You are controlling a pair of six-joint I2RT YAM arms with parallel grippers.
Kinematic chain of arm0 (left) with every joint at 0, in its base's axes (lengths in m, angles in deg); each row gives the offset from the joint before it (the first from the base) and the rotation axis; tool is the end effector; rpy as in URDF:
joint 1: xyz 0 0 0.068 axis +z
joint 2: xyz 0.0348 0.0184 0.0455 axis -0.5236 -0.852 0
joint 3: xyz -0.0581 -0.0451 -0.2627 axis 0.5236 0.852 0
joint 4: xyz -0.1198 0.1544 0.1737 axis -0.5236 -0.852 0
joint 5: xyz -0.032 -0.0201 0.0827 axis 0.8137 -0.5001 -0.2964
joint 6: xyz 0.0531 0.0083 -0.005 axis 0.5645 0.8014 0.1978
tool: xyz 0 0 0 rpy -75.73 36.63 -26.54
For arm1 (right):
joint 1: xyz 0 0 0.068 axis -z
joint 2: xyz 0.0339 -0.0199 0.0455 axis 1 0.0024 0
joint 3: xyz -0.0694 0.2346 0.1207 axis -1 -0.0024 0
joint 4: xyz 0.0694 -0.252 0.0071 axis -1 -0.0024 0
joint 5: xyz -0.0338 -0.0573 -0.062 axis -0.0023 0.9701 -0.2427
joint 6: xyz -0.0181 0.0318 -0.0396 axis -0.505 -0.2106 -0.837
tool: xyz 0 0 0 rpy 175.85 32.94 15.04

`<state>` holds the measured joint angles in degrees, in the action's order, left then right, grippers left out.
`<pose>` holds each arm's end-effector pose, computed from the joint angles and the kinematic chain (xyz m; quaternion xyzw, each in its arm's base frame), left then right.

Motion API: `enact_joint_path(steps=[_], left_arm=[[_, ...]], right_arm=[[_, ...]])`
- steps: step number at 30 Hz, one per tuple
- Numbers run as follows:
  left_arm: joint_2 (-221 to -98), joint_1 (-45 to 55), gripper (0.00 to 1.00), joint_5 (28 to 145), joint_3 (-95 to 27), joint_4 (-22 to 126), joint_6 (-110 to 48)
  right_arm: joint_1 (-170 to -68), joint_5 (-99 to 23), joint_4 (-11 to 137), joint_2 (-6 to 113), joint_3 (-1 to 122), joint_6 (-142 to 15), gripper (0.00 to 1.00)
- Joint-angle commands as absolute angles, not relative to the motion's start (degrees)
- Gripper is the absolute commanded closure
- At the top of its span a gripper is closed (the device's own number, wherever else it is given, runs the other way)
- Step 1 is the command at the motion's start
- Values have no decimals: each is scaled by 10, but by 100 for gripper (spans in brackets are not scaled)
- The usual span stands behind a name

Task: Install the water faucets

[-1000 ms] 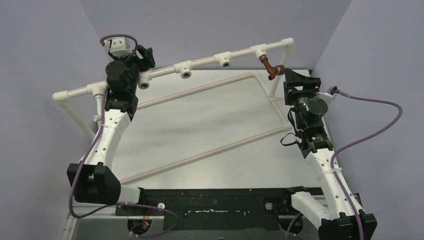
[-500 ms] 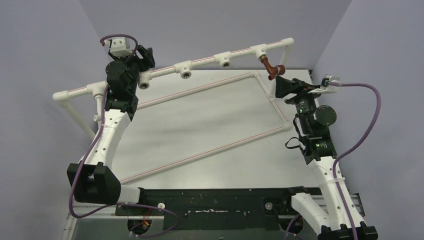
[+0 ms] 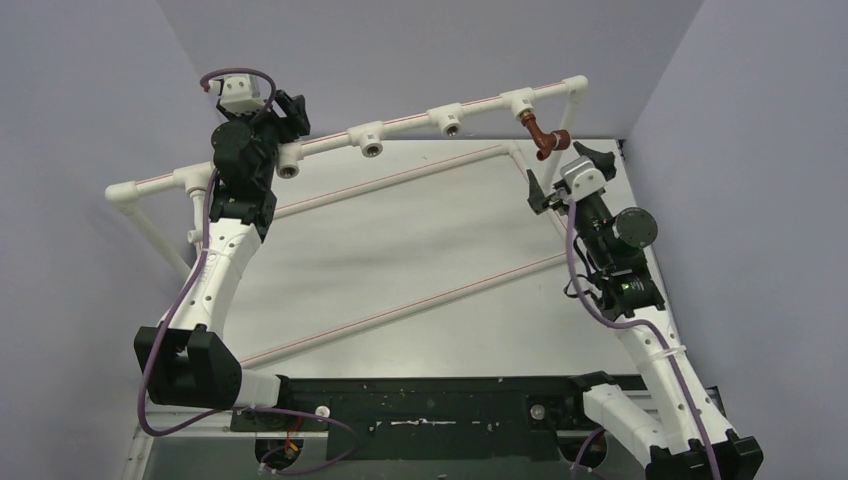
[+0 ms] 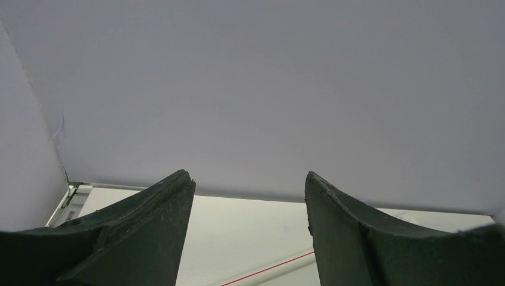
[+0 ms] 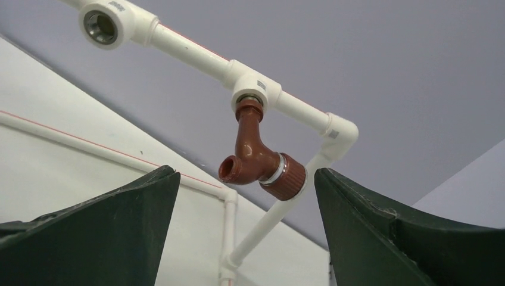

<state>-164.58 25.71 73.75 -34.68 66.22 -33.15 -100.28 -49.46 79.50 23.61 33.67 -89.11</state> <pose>0.3324 -0.0314 0.4198 -0.0703 0.6453 -0.1023 0.7538 0.1995 0.0483 0.3945 -0.2813 0.5566 0.0438 0.7805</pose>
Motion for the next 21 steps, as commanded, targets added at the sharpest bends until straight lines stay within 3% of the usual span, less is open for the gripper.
enact_joint_path(steps=[1, 14, 21], left_arm=[[-1697, 259, 34, 728, -309, 541, -326], [-1699, 258, 34, 727, -310, 539, -323], [-1698, 257, 34, 726, -310, 539, -321]], right_arm=[[-1050, -454, 825, 249, 344, -1115, 12], [-1086, -329, 918, 336, 334, -1334, 13], [-1087, -318, 942, 381, 367, -1331, 25]])
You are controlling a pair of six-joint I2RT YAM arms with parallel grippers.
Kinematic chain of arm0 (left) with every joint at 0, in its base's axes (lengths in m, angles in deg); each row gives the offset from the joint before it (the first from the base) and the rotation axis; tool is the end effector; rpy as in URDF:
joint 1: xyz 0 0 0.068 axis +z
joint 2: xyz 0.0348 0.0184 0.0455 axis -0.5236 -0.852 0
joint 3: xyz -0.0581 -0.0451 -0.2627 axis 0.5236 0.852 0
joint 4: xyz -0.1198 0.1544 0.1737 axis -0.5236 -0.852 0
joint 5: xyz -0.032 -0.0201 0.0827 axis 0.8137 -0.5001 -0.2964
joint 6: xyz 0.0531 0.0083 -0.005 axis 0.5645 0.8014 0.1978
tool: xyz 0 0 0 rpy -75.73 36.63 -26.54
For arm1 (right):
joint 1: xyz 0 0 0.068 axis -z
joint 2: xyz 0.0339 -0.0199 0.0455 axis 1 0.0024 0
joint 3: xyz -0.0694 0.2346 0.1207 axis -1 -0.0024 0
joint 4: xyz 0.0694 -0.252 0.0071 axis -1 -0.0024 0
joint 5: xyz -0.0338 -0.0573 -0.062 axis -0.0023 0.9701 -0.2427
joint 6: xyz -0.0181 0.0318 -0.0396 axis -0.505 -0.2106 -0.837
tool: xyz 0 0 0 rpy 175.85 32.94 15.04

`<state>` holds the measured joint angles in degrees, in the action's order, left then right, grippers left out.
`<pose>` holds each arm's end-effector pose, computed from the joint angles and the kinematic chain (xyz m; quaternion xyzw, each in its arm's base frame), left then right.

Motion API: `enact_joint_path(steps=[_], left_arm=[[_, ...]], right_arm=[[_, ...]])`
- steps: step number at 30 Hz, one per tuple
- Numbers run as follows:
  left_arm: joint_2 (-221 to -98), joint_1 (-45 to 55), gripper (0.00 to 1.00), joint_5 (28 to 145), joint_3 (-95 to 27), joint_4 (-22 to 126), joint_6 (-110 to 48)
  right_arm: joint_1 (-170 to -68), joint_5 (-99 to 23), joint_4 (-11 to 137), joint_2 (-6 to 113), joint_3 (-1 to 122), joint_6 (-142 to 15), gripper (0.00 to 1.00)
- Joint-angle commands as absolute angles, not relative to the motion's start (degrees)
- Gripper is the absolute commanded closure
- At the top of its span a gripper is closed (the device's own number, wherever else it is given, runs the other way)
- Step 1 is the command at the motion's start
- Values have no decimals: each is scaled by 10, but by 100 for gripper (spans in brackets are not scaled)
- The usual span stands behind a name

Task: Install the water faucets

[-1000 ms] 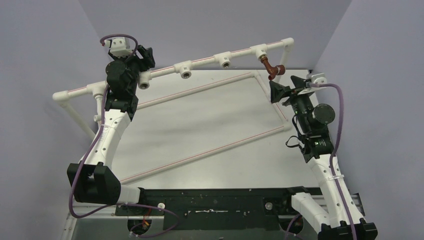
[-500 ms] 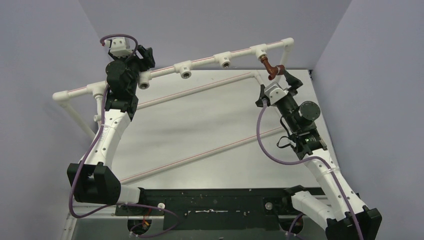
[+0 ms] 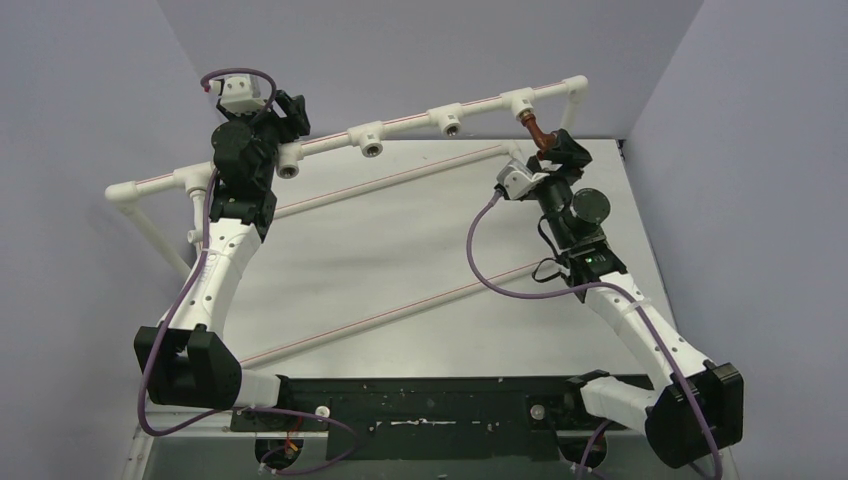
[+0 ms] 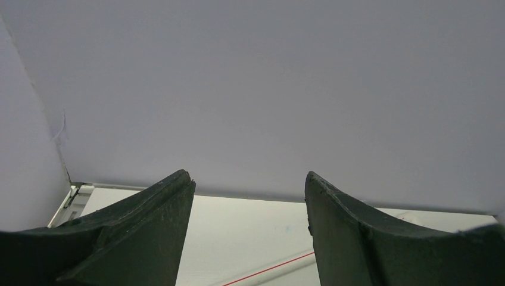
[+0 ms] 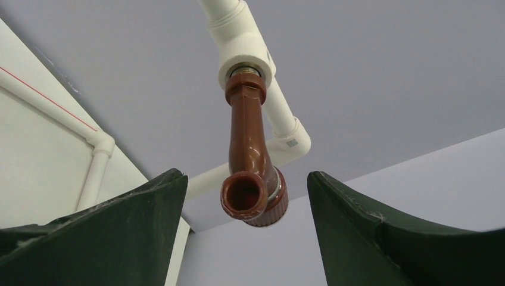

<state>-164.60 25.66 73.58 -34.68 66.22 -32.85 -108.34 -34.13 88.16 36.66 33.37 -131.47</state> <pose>0.3325 -0.0316 0.4197 -0.0694 0.6455 -0.0997 0.7540 0.2498 0.0858 0.3600 -0.4363 0.4820 -0.2582 0.7146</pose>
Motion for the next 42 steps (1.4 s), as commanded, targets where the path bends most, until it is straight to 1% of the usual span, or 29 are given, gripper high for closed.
enact_joint_path(steps=[1, 5, 8, 10, 11, 16, 17, 27, 42], left_arm=[[-1699, 257, 34, 726, -310, 539, -321], [-1699, 256, 34, 725, -310, 537, -320], [-1699, 256, 34, 724, -311, 537, -319], [-1699, 256, 34, 725, -310, 537, -319], [-1699, 256, 34, 724, -310, 537, -319], [-1699, 256, 34, 726, -312, 537, -319], [-1699, 256, 34, 726, -311, 537, -319], [-1699, 256, 34, 725, -311, 536, -319], [-1699, 256, 34, 729, -313, 534, -318]], right_arm=[[-1087, -320, 941, 386, 373, -1324, 29], [-1087, -320, 947, 403, 388, -1306, 40], [-1087, -317, 955, 411, 393, -1297, 51], [-1087, -314, 959, 414, 395, -1291, 62], [-1088, -311, 959, 416, 397, -1285, 71], [-1087, -305, 957, 419, 403, -1262, 97], [-1087, -305, 957, 419, 403, -1254, 100], [-1087, -305, 958, 409, 399, -1114, 100], [-1083, -317, 922, 394, 425, -780, 100]])
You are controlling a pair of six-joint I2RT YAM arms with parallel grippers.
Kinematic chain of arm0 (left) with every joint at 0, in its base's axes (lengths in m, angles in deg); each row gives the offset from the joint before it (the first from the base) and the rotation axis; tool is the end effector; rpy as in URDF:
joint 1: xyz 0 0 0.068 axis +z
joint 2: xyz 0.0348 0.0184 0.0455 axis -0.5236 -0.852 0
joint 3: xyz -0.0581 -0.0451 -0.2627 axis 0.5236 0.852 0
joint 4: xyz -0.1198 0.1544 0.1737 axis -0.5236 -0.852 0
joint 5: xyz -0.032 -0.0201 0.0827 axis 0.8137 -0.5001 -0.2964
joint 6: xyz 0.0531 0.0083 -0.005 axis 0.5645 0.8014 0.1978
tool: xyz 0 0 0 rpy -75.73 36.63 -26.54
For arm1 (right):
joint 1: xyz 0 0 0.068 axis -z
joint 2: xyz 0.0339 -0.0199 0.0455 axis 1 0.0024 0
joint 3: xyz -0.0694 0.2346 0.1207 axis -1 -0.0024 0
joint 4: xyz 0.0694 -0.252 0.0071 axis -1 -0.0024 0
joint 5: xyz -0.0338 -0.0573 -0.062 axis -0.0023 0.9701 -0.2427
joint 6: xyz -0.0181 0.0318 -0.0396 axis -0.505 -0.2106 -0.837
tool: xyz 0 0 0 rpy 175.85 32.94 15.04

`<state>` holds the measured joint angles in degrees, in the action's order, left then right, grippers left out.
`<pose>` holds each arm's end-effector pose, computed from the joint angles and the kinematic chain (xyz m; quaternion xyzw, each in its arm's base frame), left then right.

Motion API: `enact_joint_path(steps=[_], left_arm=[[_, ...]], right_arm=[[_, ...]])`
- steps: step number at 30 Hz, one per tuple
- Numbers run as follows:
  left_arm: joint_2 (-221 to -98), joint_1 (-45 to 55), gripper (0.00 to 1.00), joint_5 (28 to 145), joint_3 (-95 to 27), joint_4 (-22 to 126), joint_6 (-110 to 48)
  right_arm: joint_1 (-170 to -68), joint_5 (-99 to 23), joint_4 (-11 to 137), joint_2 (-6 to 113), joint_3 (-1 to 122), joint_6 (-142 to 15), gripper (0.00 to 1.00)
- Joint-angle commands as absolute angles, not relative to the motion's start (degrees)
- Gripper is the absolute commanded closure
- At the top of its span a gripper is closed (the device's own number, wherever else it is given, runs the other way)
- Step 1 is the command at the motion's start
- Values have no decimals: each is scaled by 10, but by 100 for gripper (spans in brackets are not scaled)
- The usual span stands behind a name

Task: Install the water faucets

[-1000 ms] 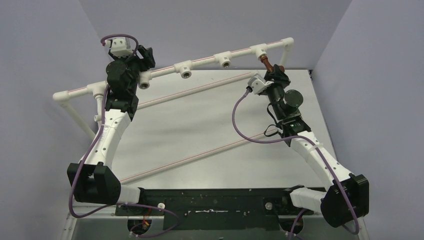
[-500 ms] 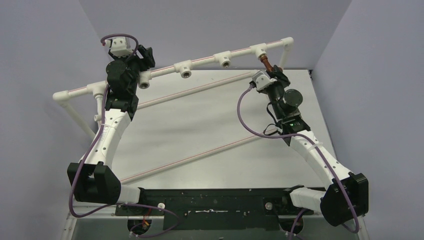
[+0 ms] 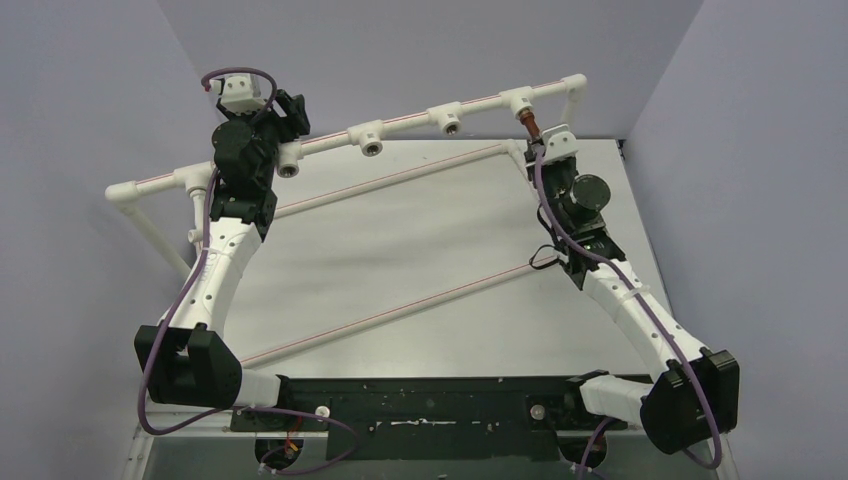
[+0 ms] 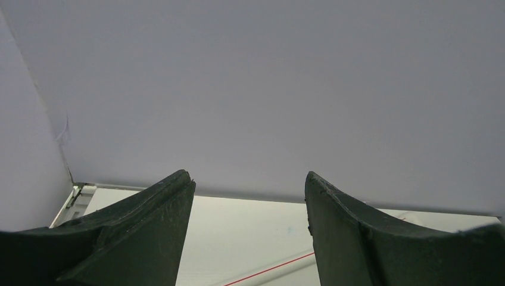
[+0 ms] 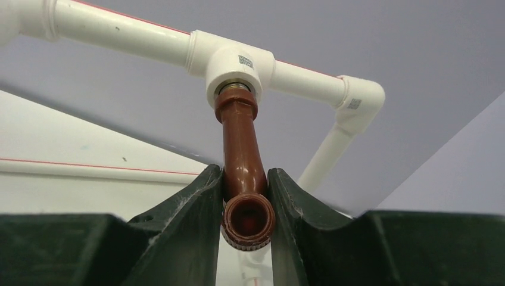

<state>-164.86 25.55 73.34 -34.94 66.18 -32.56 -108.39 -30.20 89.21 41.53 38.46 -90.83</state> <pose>0.3336 -0.0322 0.4198 -0.0687 0.6459 -0.0971 0.7541 0.2697 0.0901 0.3724 -0.2148 0.6045 -0.0161 0.7669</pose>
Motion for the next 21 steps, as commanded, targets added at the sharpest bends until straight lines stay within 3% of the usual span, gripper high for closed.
enact_joint_path(steps=[1, 21], left_arm=[[-1698, 256, 34, 730, -313, 535, -318], [-1697, 256, 34, 732, -314, 534, -318]], right_arm=[[-1081, -318, 917, 393, 428, -760, 100], [-1022, -341, 869, 395, 453, -223, 100]])
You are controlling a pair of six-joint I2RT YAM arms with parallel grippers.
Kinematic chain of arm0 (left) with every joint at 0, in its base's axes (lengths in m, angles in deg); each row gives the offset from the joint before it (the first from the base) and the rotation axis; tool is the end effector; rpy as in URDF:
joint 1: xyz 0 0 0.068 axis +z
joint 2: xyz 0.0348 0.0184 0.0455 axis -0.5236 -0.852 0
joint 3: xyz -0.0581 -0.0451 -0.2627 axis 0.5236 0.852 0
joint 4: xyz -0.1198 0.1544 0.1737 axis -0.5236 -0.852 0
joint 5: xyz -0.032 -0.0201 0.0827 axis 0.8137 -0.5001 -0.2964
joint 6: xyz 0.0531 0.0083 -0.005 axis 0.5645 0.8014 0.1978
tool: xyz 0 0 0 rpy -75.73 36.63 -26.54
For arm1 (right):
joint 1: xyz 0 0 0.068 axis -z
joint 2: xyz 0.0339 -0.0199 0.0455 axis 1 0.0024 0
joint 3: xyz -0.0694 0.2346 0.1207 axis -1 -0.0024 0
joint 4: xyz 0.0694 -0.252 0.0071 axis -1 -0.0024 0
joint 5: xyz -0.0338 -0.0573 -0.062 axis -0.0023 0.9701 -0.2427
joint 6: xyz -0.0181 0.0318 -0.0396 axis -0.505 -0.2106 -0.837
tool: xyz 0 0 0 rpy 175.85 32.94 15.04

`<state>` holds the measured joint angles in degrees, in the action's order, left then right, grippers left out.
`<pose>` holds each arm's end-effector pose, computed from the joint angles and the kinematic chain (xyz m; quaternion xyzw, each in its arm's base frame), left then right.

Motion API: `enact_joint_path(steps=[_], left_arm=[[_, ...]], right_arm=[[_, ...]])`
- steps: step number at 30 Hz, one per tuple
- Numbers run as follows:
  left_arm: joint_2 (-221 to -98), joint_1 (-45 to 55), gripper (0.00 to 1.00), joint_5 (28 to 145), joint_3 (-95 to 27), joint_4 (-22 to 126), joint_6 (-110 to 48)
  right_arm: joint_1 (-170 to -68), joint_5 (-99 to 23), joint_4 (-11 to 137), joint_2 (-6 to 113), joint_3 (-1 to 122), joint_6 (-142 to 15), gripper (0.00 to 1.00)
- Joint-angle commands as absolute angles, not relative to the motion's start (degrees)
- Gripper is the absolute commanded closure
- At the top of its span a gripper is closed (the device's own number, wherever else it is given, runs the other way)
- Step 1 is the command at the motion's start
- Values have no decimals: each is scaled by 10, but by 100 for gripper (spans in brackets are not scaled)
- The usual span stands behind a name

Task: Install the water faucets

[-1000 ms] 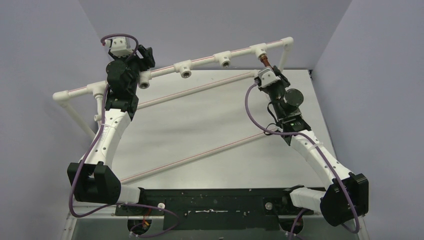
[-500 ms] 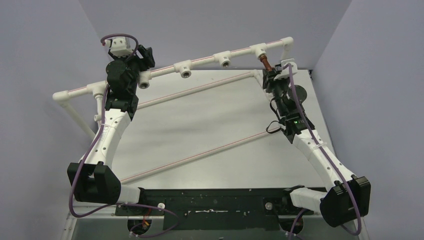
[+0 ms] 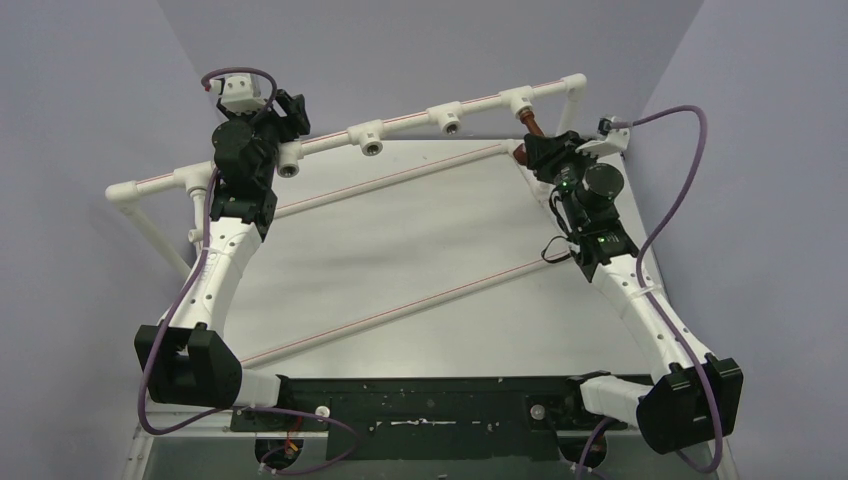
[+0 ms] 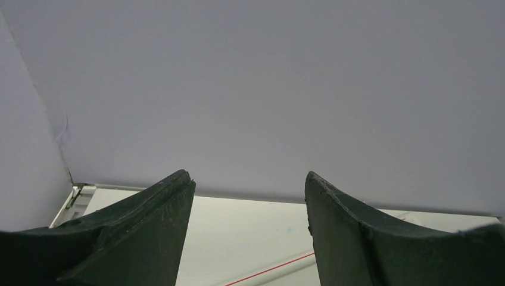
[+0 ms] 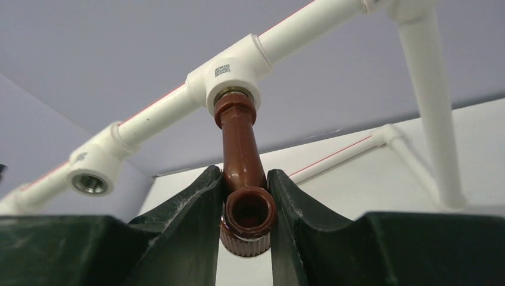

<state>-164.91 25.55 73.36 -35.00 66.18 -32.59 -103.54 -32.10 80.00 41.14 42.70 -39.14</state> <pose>0.3339 -0.0323 0.4199 -0.0688 0.6458 -0.0974 0.7541 0.2753 0.0679 0.3835 0.0895 0.6657 0.2904 0.6815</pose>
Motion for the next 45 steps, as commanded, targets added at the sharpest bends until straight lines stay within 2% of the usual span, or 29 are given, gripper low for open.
enact_joint_path(steps=[1, 15, 26, 34, 35, 38, 41, 44, 45], left_arm=[[-1698, 256, 34, 732, -314, 533, -318], [-1695, 256, 34, 731, -315, 532, -316], [-1696, 256, 34, 730, -315, 530, -313], [-1696, 255, 34, 730, -315, 529, -313], [-1696, 255, 34, 730, -315, 530, -313], [-1696, 255, 34, 730, -317, 529, -313], [-1695, 255, 34, 729, -316, 529, -312], [-1695, 255, 34, 729, -317, 529, -311], [-1695, 255, 34, 729, -317, 529, -311]], right_arm=[[-1019, -347, 878, 396, 449, -193, 100], [-1000, -384, 1045, 418, 384, 187, 100], [-1012, -327, 917, 371, 406, 328, 100], [-1017, -316, 879, 360, 408, 341, 100], [-1017, -316, 878, 361, 408, 341, 97], [-1019, -319, 883, 363, 405, 336, 74], [-1020, -322, 888, 363, 399, 332, 60], [-1022, -326, 889, 363, 393, 325, 40], [-1024, -327, 890, 362, 390, 323, 37]])
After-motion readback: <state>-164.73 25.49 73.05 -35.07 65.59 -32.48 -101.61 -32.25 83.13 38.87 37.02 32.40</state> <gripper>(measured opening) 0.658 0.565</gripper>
